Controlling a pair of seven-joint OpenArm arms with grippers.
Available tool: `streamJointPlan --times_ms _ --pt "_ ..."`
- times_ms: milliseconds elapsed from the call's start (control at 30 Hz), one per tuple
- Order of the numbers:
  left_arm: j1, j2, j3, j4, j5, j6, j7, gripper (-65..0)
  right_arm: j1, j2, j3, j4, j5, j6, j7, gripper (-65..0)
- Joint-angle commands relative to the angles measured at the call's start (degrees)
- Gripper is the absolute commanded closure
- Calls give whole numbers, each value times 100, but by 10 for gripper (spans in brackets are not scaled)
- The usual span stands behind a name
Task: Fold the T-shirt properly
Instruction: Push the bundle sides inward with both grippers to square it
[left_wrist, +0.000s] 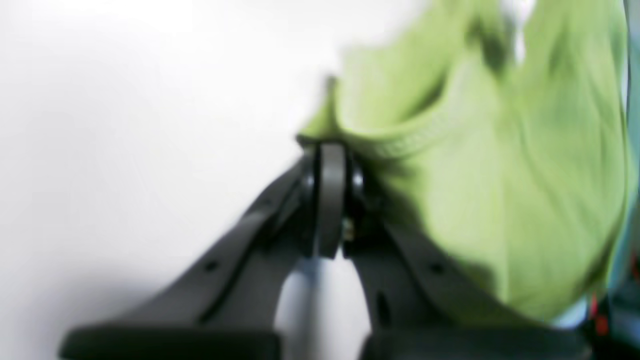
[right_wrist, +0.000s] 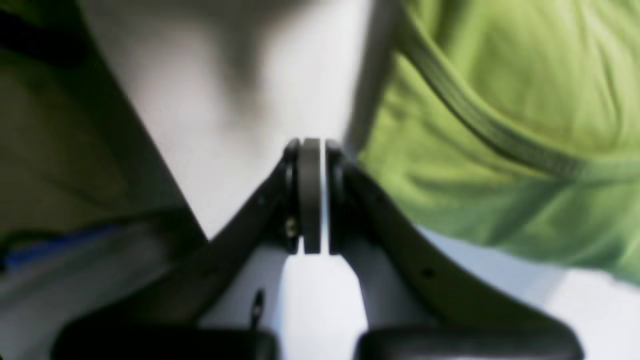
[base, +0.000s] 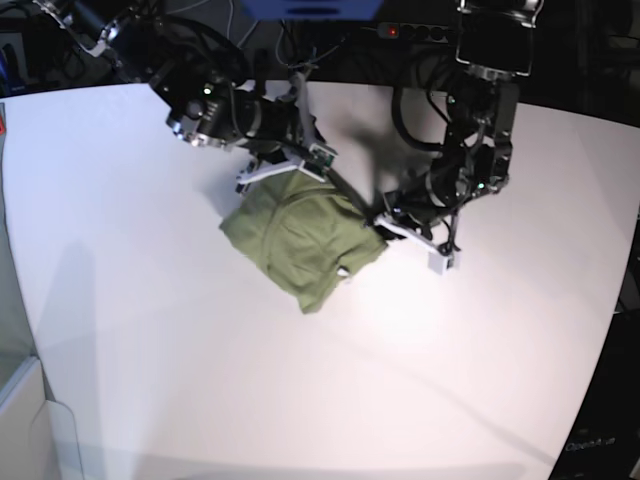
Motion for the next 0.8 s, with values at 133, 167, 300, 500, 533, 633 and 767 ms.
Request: streamJointPlan --times_ms 133,167,300,500,533,633,767 --pt "-265 195 -30 -76 84 75 -400 -15 -131 98 45 101 -6 -10 68 0" --pt "-265 195 -30 -32 84 75 -418 -15 -158 213 45 92 -6 -18 68 0" --pt "-177 142 -39 284 84 40 -796 -15 -201 424 45 92 -6 -18 77 0" --pt "333 -51 -39 1146 84 -74 -137 -15 -149 696 282 92 -15 -18 77 0" --pt "412 -69 -39 1225 84 -74 74 -15 -140 740 405 92 -15 -18 77 0" --pt "658 -77 -39 1242 146 -74 171 -15 -131 872 784 92 -15 -18 77 0" --pt "746 -77 -39 829 154 -74 -251 -15 -114 1188 1109 83 -15 8 77 0"
